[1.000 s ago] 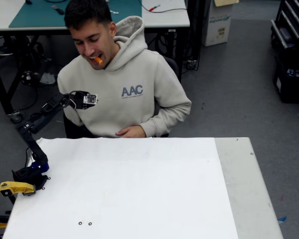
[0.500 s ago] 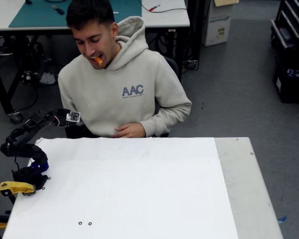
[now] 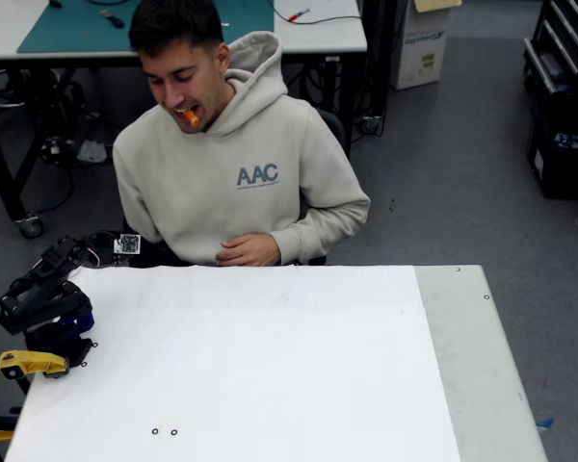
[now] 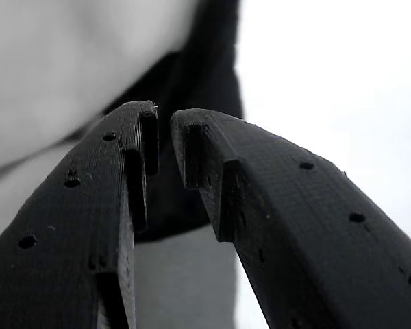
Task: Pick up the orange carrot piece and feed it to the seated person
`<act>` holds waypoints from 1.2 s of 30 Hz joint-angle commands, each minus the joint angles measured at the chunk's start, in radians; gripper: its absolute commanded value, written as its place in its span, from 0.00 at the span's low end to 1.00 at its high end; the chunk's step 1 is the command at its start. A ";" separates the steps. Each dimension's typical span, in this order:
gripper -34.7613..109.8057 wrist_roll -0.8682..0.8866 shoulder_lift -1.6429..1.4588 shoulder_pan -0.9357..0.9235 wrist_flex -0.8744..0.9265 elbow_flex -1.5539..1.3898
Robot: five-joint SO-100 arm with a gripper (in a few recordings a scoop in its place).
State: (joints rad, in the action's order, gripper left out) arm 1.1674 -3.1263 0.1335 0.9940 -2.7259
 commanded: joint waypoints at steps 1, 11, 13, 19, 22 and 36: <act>0.23 -0.097 -0.101 0.020 0.012 -0.044; 0.23 -0.469 -0.152 0.018 0.009 -0.144; 0.23 -0.549 -0.152 0.018 0.011 -0.147; 0.23 -0.744 -0.155 0.017 0.012 -0.149; 0.23 -0.811 -0.164 0.015 0.012 -0.153; 0.23 -0.943 -0.156 0.018 0.000 -0.252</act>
State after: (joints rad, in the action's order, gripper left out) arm 0.2132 -3.2735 0.1304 0.9940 -2.9867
